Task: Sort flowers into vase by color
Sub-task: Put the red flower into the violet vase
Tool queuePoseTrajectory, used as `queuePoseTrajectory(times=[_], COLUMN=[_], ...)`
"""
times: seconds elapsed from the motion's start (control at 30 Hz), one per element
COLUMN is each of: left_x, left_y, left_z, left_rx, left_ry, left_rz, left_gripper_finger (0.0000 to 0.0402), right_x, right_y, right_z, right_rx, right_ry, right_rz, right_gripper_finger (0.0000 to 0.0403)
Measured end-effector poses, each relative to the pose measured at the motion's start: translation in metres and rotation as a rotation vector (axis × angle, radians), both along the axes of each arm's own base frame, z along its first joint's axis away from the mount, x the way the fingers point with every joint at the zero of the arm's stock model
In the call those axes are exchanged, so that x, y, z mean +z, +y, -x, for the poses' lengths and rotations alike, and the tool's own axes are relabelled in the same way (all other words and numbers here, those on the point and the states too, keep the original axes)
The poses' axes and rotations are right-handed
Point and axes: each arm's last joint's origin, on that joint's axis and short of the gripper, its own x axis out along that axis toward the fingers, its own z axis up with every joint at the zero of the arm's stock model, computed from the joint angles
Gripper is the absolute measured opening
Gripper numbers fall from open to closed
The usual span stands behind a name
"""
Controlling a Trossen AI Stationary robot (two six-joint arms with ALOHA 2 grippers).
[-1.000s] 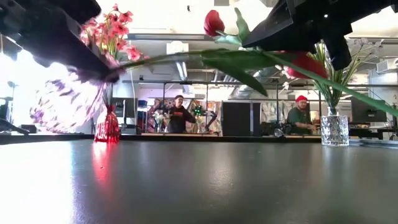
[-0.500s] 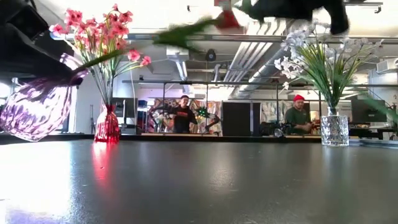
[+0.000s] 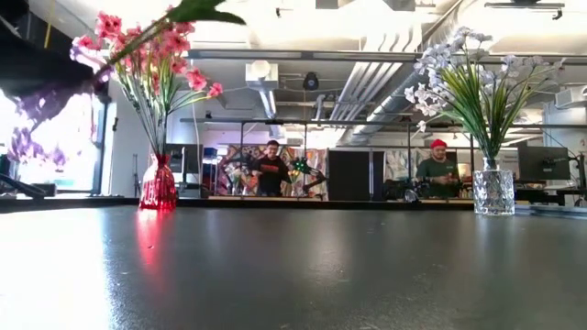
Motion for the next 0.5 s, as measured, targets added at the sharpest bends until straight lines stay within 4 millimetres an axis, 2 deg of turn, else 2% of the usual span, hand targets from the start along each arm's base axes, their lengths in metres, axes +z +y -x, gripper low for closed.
queuePoseTrajectory(times=[0.1,0.23,0.4,0.5], left_x=[0.006,0.013,0.022,0.030], left_y=[-0.004,-0.012,-0.020,-0.024], left_z=[0.002,-0.003,-0.012,-0.017], left_rx=[-0.015,-0.081,-0.123,-0.126], left_ry=[-0.022,-0.026,-0.027,-0.038], left_rz=[-0.004,-0.006,-0.030,-0.039], left_gripper_finger=[0.0105,0.0105,0.0105,0.0105], right_x=[0.003,0.005,0.013,0.008], right_y=[-0.006,-0.025,-0.046,-0.057], right_z=[-0.008,-0.036,-0.065,-0.074], right_rx=[0.070,0.236,0.598,0.689], right_ry=[-0.028,-0.096,-0.408,-0.565], right_rz=[-0.024,0.000,0.206,0.369], right_gripper_finger=[0.0000,0.0000,0.0000,0.0000])
